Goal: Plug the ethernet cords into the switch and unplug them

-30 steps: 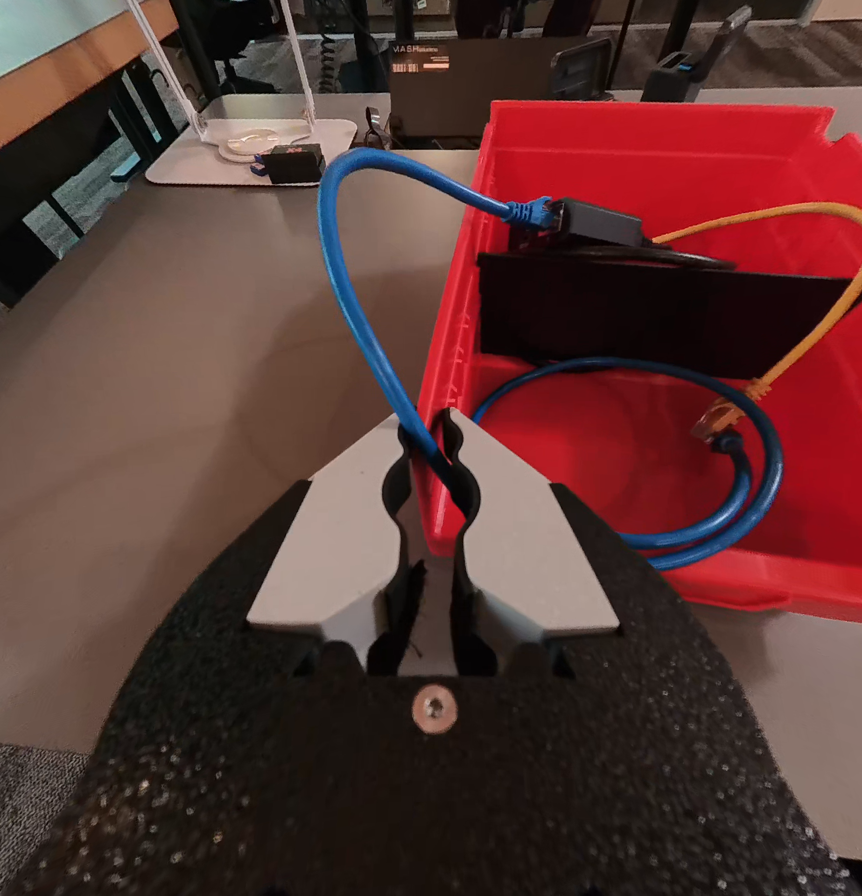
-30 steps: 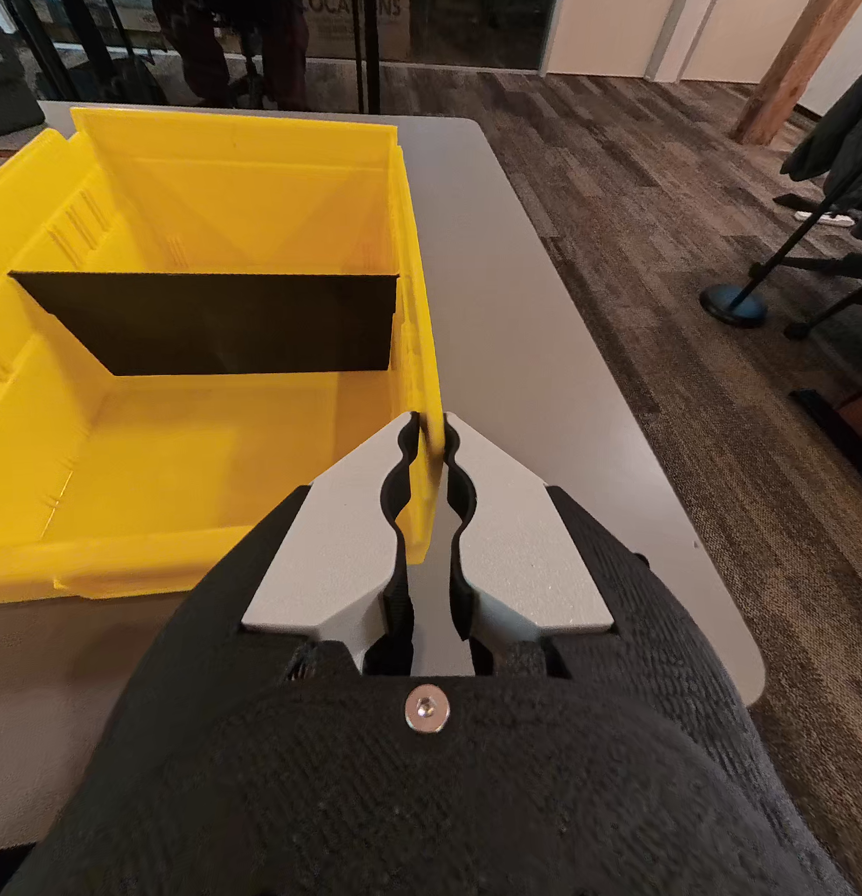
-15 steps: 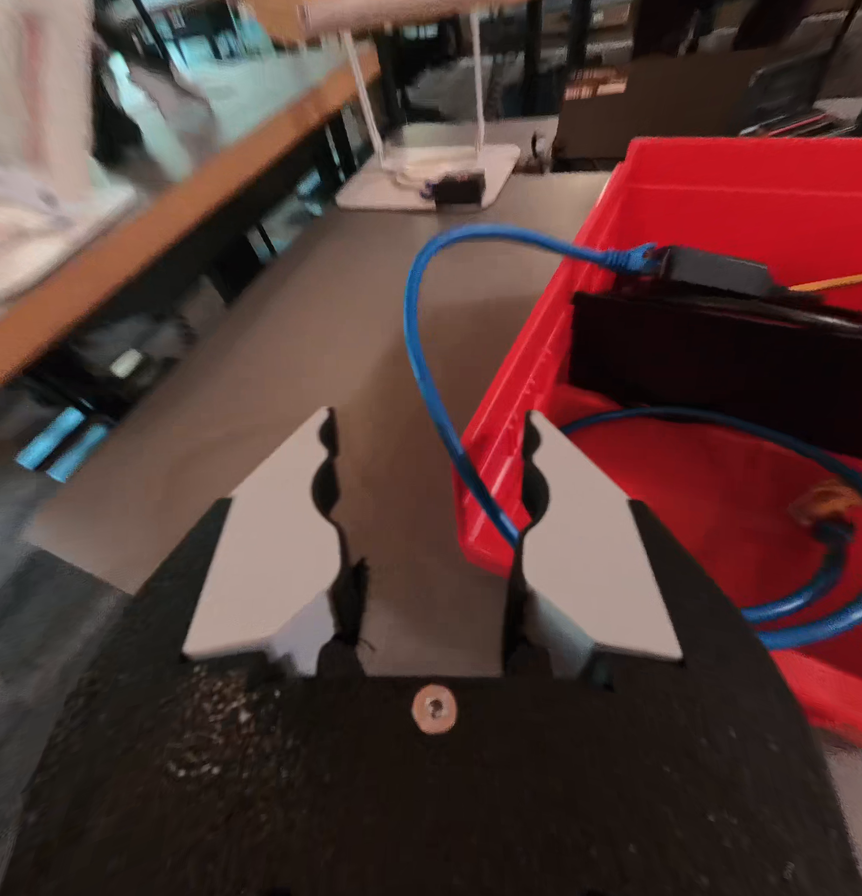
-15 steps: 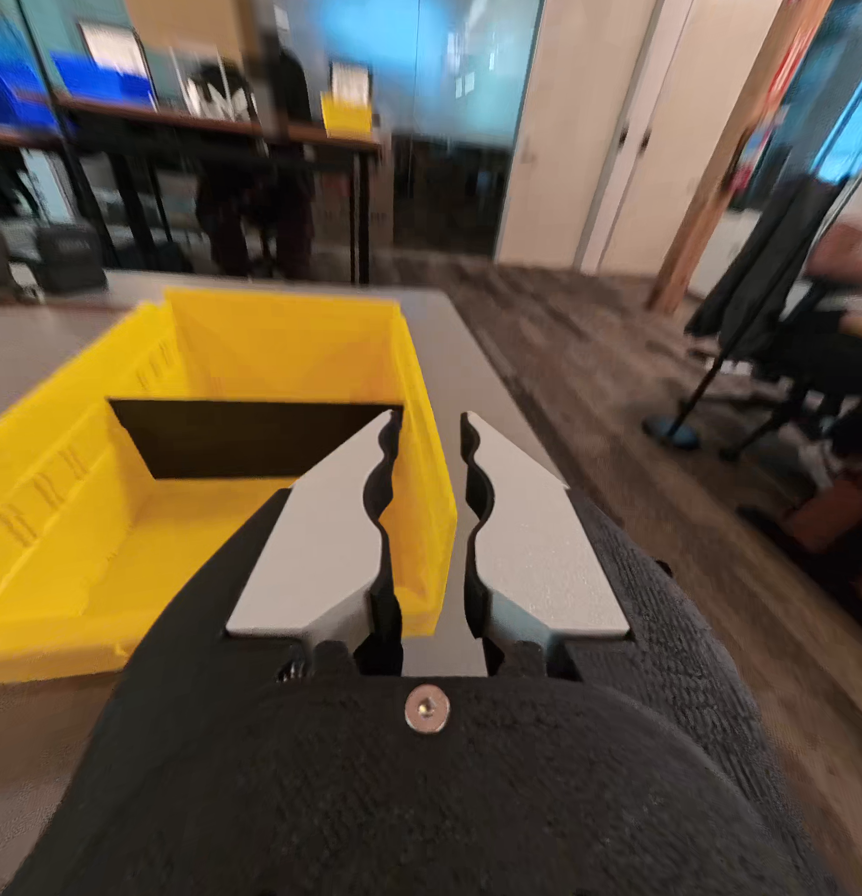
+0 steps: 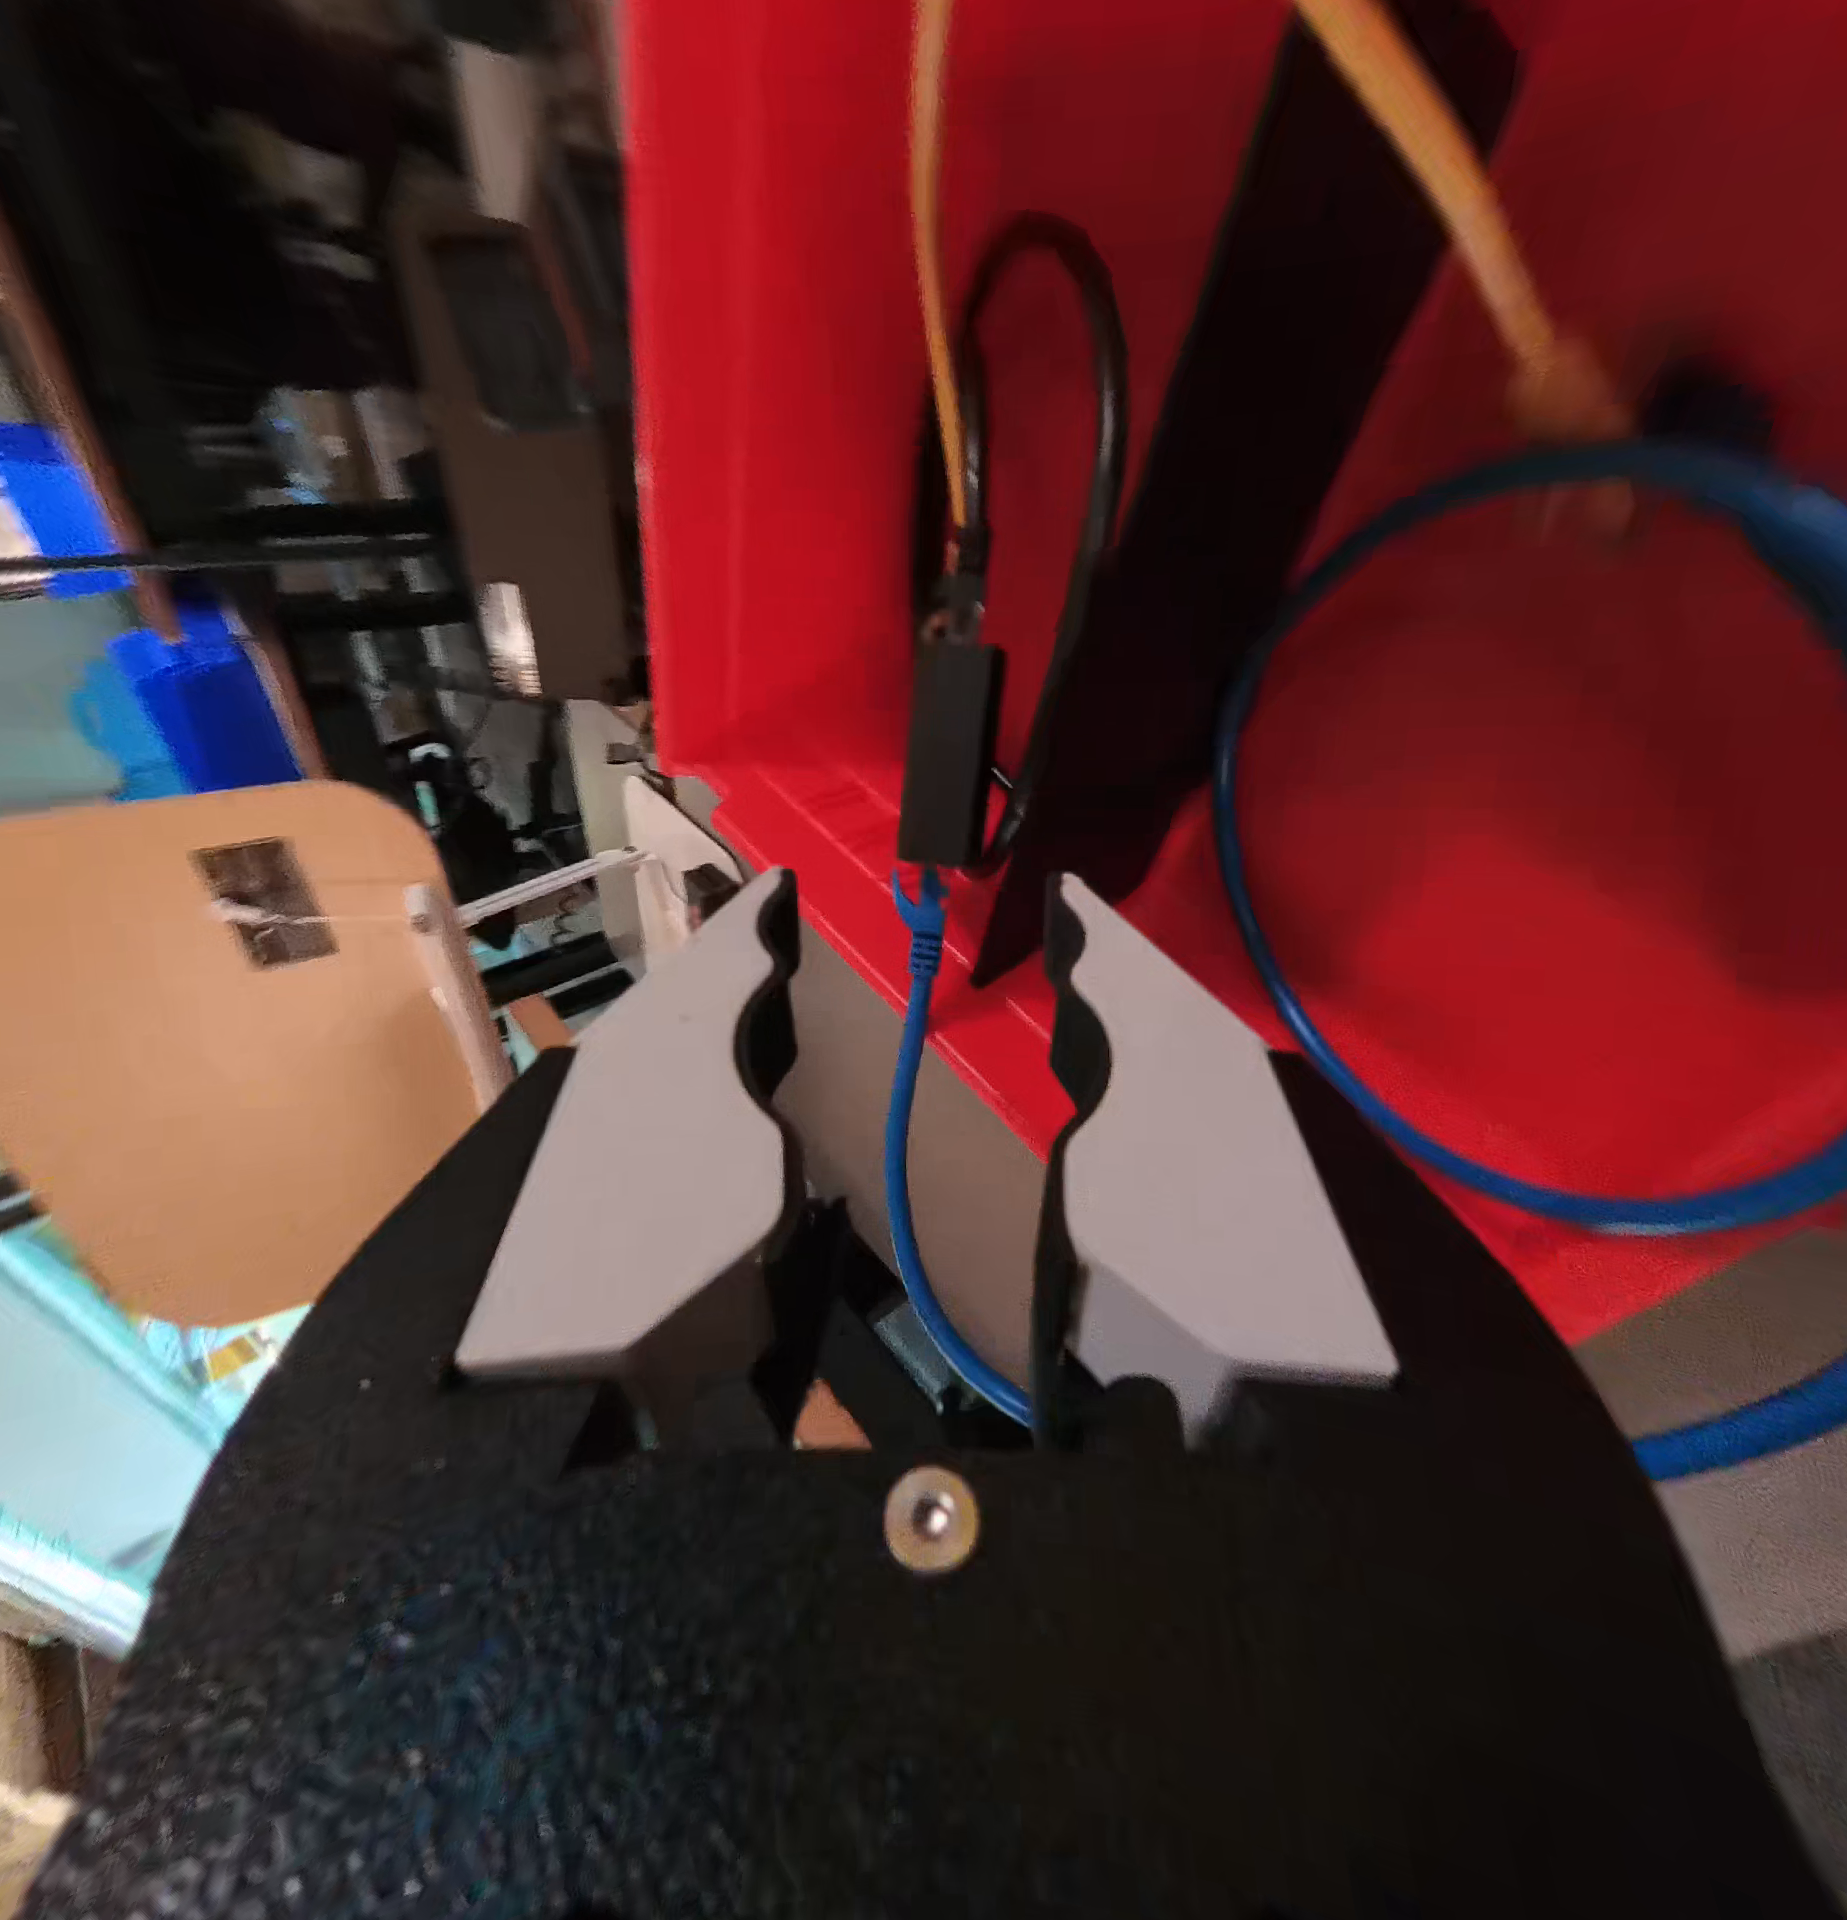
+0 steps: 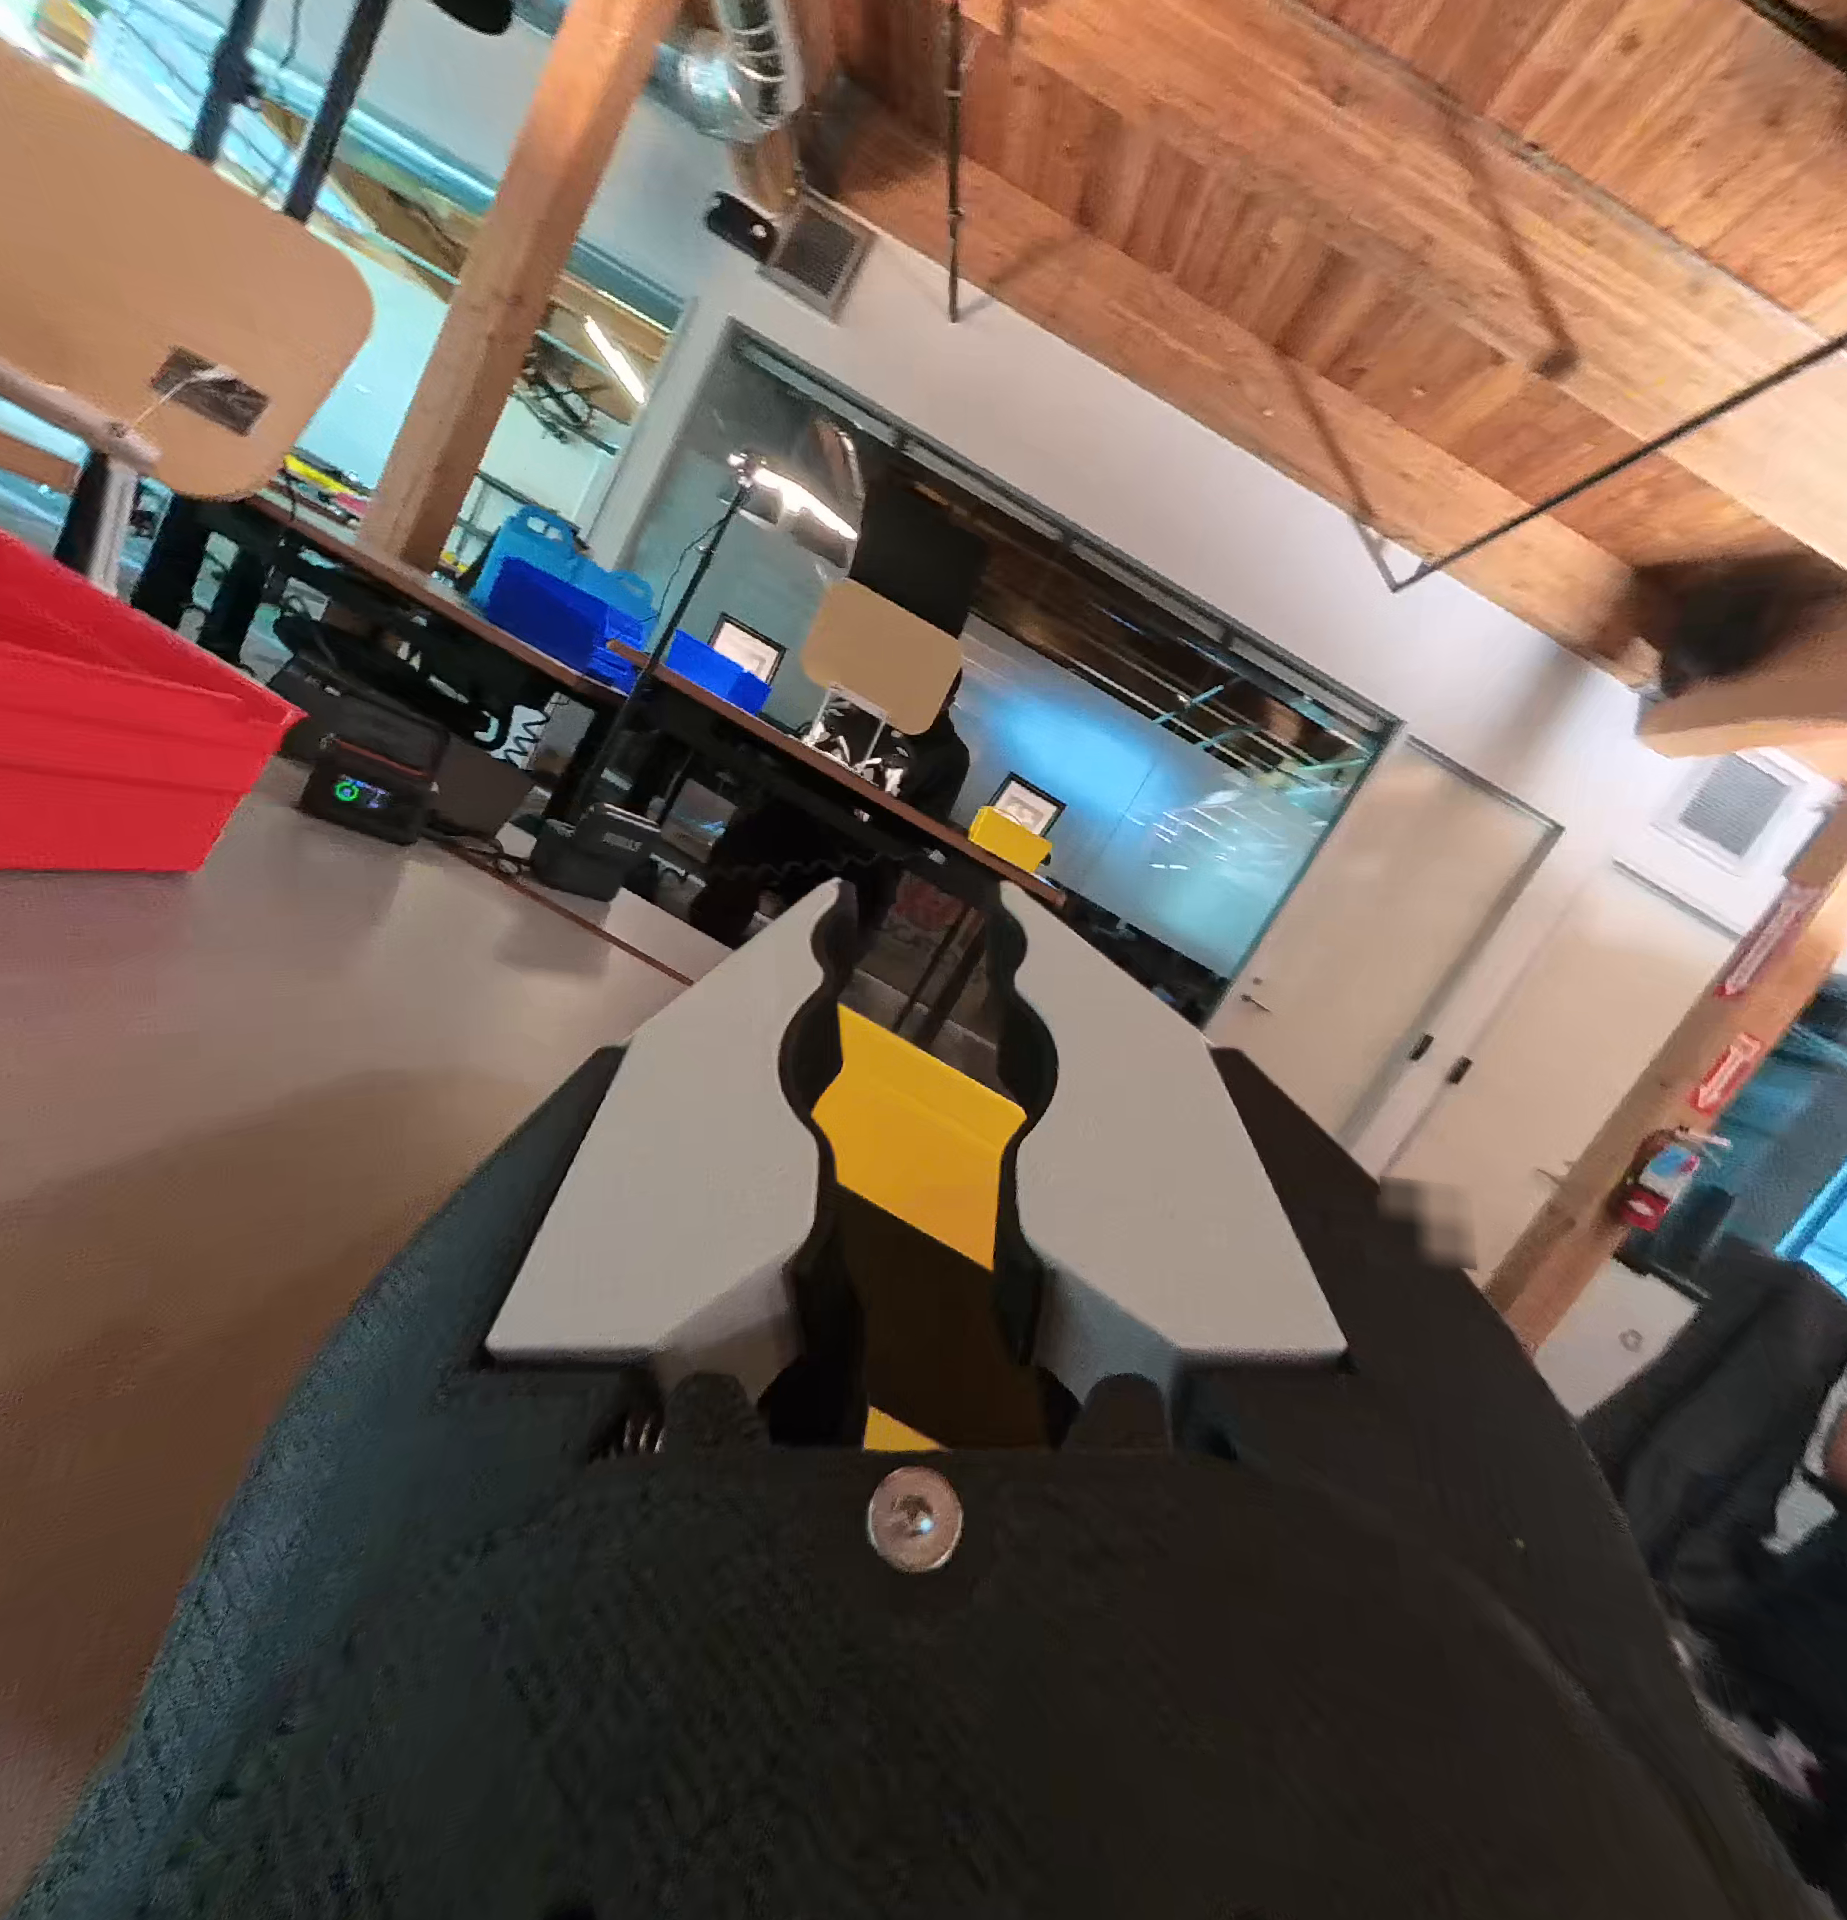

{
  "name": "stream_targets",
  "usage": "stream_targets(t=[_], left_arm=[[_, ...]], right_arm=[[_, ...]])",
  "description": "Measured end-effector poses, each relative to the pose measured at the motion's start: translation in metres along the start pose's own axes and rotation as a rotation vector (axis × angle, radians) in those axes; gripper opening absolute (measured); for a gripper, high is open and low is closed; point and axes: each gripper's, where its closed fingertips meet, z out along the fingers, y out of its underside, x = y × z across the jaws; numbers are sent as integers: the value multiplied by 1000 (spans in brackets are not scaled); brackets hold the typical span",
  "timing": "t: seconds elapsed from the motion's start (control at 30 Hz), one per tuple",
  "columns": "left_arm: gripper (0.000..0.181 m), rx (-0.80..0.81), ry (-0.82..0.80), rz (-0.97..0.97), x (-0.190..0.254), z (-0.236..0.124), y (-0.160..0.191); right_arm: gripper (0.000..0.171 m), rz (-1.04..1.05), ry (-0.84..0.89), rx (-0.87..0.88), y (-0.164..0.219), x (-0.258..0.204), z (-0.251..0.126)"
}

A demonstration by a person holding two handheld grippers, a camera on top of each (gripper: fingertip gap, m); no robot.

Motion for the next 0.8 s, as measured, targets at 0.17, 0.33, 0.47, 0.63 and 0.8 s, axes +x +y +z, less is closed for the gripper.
stream_targets(t=[0.17, 0.33, 0.47, 0.63, 0.8], left_arm=[[38, 68, 244, -116, 8, 26, 4], [41, -47, 314, -67, 6, 42, 20], [36, -116, 301, -1, -4, 49, 25], [33, -139, 300, 65, -6, 55, 23], [42, -130, 130, 164, -23, 63, 20]], right_arm=[[20, 6, -12, -2, 2, -3, 3], [19, 1, -32, -12, 3, -8, 4], [19, -3, -45, -15, 3, -10, 4], [19, 0, -52, -22, 4, -11, 5], [18, -4, -57, -21, 3, -12, 5]])
